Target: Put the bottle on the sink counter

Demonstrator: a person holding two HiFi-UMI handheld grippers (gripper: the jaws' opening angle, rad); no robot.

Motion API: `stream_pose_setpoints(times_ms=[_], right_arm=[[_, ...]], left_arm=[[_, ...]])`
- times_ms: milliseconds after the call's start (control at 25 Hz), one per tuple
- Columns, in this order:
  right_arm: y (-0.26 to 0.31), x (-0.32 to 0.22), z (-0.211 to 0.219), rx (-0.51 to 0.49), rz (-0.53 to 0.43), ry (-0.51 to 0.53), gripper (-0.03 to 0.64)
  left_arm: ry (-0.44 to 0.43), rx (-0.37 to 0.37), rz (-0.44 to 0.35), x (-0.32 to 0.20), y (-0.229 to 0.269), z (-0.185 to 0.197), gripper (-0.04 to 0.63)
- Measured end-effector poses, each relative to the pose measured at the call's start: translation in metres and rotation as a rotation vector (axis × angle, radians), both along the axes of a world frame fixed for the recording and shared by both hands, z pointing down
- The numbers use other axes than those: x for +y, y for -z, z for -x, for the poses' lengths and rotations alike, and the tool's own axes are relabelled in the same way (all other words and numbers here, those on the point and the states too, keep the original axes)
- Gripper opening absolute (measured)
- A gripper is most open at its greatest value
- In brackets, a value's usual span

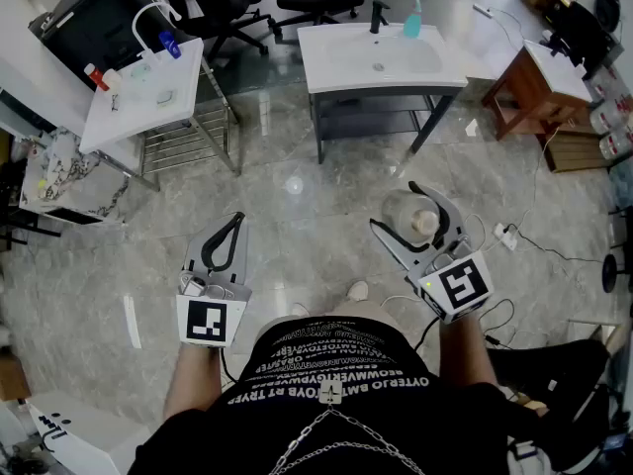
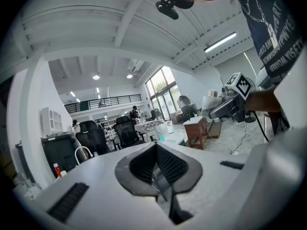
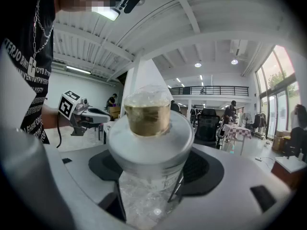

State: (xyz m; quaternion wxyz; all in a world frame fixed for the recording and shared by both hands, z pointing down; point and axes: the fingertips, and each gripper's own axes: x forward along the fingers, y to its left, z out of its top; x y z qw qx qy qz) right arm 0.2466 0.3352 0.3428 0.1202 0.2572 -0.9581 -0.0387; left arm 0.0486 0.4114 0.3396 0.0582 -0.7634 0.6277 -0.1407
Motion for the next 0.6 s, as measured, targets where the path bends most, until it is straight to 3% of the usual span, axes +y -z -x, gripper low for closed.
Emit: stream_pose_setpoints(times_ms=[200,600], right_arm=[[-0.011,0.034,0.038,-0.003,0.027,-0.032,0.339],[-0.008,0.078,0.070,-0.084,0.058,-0.082,0.336]], left_arm=[[-0.004,0.008,0.010,0.038,-0.016,0.046,0.006],[-0.066,0.021,-0.038,0.070,-0.014,0.079,0.006]])
